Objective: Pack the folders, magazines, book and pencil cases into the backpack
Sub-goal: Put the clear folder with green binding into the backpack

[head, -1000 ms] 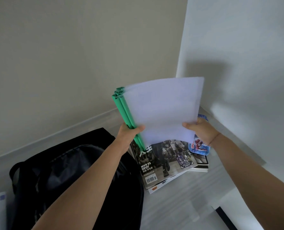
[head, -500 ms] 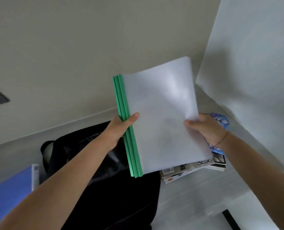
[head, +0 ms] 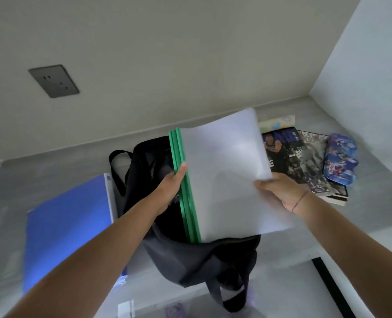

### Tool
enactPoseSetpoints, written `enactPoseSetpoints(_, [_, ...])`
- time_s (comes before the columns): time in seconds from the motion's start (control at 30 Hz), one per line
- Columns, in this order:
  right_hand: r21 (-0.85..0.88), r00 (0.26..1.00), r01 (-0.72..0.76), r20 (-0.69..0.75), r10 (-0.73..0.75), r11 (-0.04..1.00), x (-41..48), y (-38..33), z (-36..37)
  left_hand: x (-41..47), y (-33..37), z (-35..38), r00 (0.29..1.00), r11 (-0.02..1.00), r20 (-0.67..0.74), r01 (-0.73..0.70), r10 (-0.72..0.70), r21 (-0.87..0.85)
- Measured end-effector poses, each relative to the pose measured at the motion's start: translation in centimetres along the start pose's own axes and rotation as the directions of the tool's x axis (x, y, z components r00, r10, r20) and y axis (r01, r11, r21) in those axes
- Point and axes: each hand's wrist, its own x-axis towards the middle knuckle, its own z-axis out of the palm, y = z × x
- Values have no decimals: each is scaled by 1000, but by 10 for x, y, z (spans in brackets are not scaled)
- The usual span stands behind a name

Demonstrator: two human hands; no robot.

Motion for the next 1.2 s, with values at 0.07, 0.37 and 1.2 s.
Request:
enactPoseSetpoints(0.07, [11, 999, 3, -39, -3, 1000, -8, 7, 1, 0, -7, -3, 996, 988, 7, 84, -83, -130])
enactPoseSetpoints(0.37, [92, 960, 104, -270, -76, 990, -43, 19, -27, -22, -54, -12, 897, 775, 200, -441, 393, 453])
enactPoseSetpoints(1.2, [122, 981, -173, 114, 159, 977, -62, 91, -33, -26, -83, 33, 773, -29, 331, -377, 541, 926])
